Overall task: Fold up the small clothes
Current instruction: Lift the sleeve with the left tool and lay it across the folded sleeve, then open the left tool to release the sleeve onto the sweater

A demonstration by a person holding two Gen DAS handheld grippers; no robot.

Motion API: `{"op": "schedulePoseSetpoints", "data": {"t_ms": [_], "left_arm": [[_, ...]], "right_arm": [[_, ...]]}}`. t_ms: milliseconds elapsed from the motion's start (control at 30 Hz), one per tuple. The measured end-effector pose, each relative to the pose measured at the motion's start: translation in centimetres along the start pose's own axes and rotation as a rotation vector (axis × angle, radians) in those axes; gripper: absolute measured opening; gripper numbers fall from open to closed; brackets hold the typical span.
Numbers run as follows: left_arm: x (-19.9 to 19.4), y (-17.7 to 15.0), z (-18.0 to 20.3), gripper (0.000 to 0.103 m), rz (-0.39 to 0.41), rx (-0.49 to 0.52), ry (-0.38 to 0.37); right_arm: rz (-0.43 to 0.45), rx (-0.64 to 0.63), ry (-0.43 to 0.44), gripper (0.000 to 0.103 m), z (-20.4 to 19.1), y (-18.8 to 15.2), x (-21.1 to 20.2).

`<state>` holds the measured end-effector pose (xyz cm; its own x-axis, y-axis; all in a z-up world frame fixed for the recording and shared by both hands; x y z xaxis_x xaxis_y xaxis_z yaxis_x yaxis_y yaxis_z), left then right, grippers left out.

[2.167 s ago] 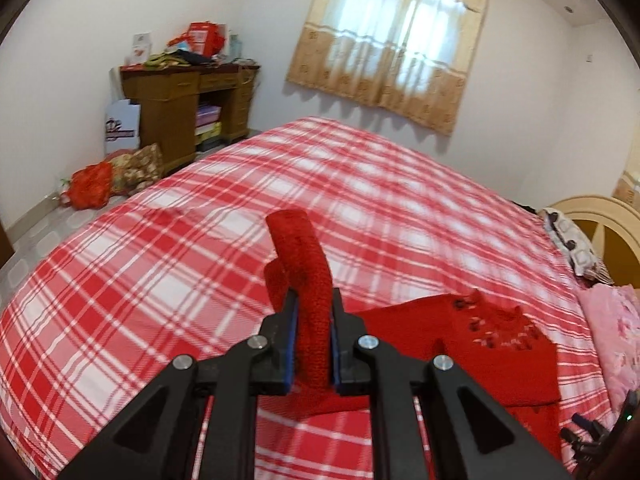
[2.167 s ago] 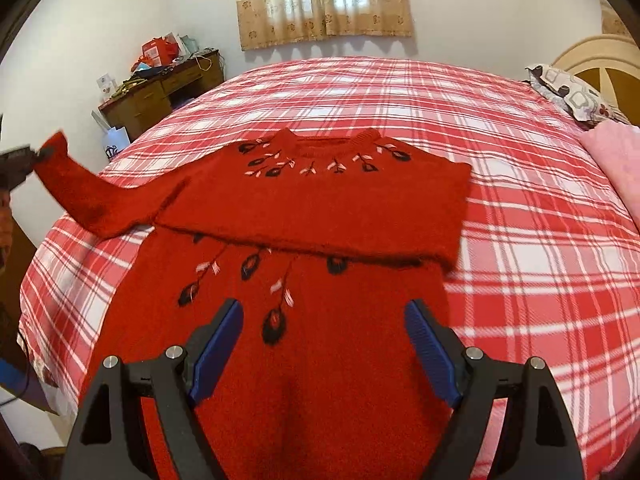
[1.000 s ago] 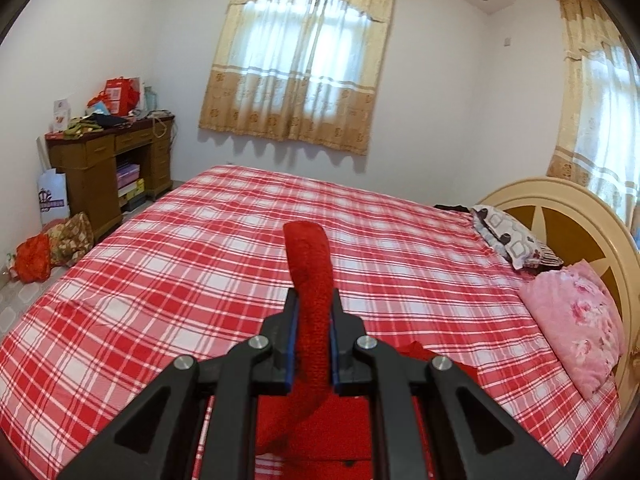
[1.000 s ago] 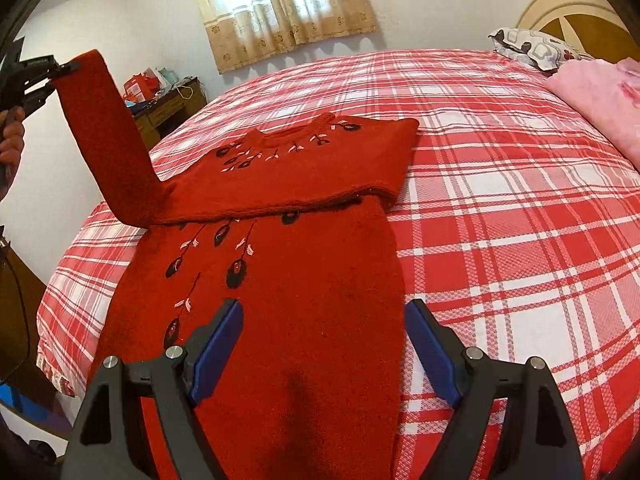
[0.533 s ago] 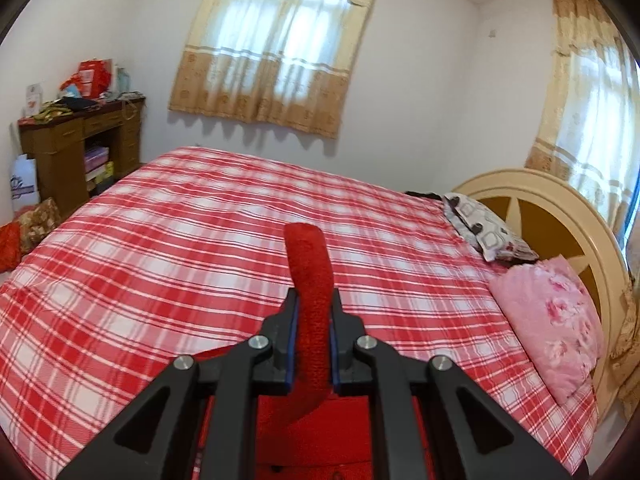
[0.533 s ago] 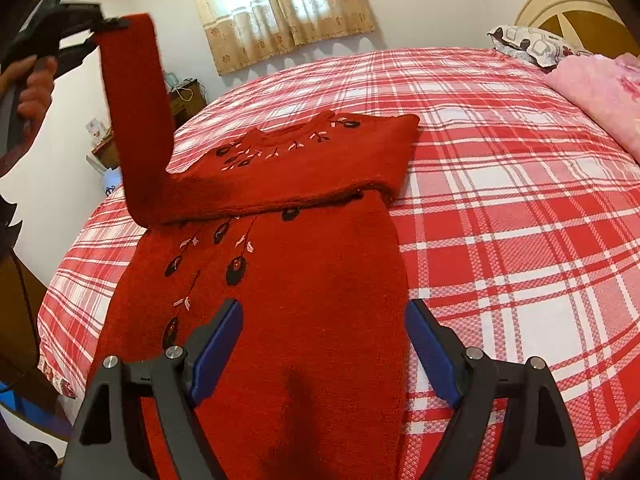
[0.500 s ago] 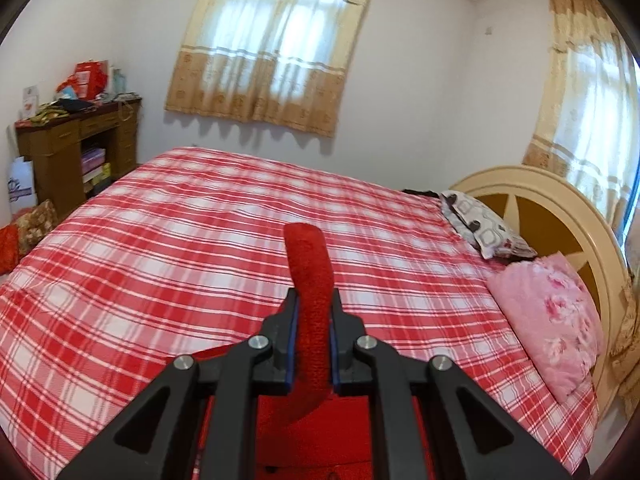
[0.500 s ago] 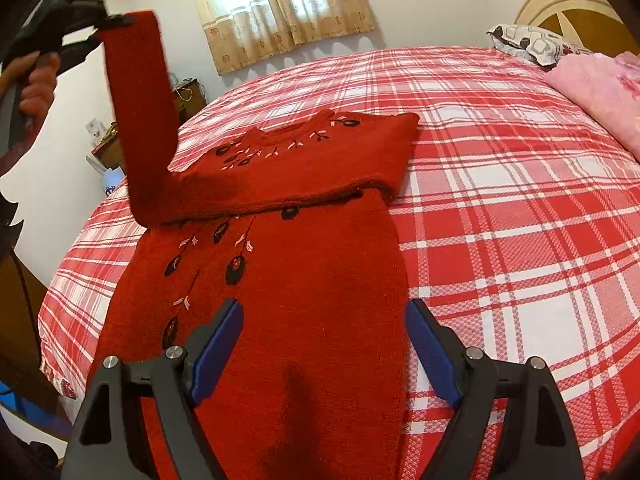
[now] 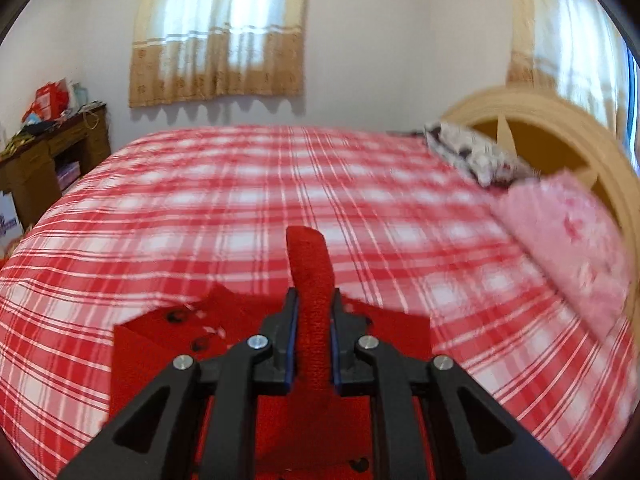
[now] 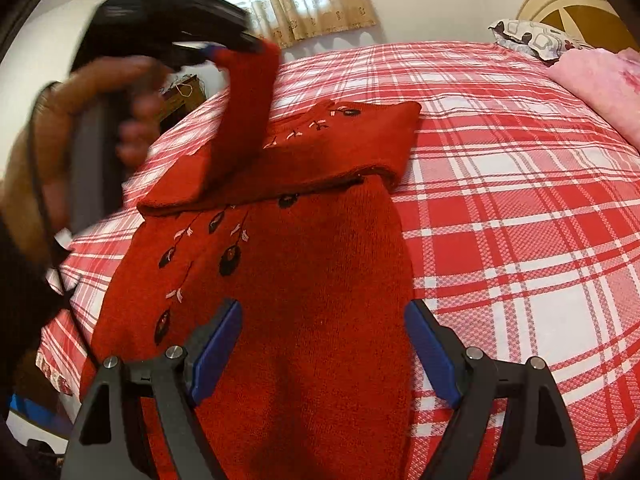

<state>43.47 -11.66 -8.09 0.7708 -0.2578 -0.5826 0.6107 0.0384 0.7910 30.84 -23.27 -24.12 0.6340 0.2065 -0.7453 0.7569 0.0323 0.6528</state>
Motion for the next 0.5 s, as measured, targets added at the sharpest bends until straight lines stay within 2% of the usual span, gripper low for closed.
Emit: {"op": "schedulePoseSetpoints", "data": {"t_ms": [100,133,167,200,300,333,367,400,500], "left_arm": [[2.4,-2.4,2.1,0.032,-0.060,0.102,0.045],[2.7,-3.1,2.8,0.035,-0.074,0.126,0.043],[2.8,-3.6,3.3,0.043,-0.085,0.141,0.031],[2.4,-4.2,3.7,0.055,-0.087,0.165,0.020],[0.4,-4.7,3.7,0.068,-0.052,0.231,0.020],[-0.5,-4.9,3.3,0.070,-0.038,0.254,0.014],[-1.3,-5.3,2.7,0.077,-0.026,0.272,0.015],[-2.0,-5.5,1.5,0.084,-0.017,0.288,0.034],[-3.5,-7.0,-3.5,0.089,-0.013,0.297,0.128]], "right_arm": [[-0.002,-0.012,-0.004,0.083,0.1,-0.3,0.2],[-0.003,-0.010,-0.001,0.083,0.1,-0.4,0.3],[-0.003,-0.008,0.000,0.083,0.2,-0.4,0.3],[-0.004,-0.006,0.001,0.083,0.2,-0.5,0.4],[-0.003,-0.002,0.002,0.083,0.4,-0.5,0.5],[-0.001,-0.004,0.001,0.083,0.4,-0.6,0.5],[-0.001,-0.007,-0.001,0.083,0.3,-0.6,0.5],[0.001,-0.010,-0.004,0.083,0.3,-0.7,0.5],[0.003,-0.019,-0.017,0.083,0.2,-0.8,0.6]]}}
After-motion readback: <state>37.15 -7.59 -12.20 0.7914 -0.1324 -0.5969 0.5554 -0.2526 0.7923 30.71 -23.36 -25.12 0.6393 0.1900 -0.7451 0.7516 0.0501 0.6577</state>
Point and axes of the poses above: each gripper's, at about its wrist camera, not at the fingertips, and x roughly the way its jaws point, z to its right, y to its top, the point moved 10 cm from there along x, roughly the way its jaws point, and after that the axes turned 9 degrees about -y, right-handed, at the moved point
